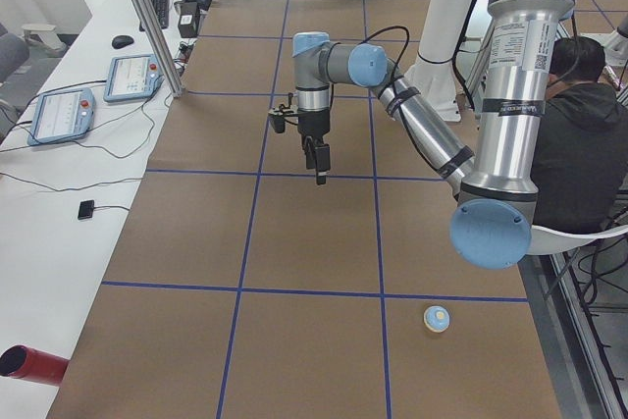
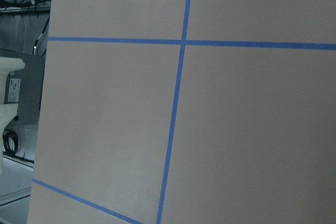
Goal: Place and press bell with both arms
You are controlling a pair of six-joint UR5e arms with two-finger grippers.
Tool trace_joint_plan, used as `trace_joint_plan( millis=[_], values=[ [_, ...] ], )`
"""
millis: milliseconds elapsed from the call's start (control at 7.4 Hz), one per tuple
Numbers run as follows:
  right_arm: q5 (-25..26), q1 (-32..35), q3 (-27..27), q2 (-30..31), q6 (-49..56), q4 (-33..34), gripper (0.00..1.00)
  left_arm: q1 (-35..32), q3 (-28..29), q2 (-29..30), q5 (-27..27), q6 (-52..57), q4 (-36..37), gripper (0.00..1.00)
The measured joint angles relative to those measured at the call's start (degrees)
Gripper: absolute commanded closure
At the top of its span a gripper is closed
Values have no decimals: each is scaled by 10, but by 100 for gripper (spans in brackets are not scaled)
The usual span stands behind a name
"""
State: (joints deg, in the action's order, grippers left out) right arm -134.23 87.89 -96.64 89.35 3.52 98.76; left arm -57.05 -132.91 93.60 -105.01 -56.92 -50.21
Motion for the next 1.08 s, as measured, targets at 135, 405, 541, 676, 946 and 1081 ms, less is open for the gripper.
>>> trace_joint_plan(
  millis=[135, 405, 541, 676, 946, 1081],
  values=[
    [0, 0, 0, 0, 0, 0, 0, 58, -1, -4, 22, -110, 7, 0],
    [0, 0, 0, 0, 0, -1, 0, 175, -2, -38, 55, -315, 16, 0],
    [0, 0, 0, 0, 0, -1, 0, 228, -2, -67, 64, -403, 17, 0],
    [0, 0, 0, 0, 0, -1, 0, 282, -2, -103, 74, -486, 16, 0],
    [0, 0, 0, 0, 1, -1, 0, 375, -1, -175, 88, -639, -16, 0],
    [0, 0, 0, 0, 1, -1, 0, 414, 2, -216, 90, -715, -58, 0]
  ],
)
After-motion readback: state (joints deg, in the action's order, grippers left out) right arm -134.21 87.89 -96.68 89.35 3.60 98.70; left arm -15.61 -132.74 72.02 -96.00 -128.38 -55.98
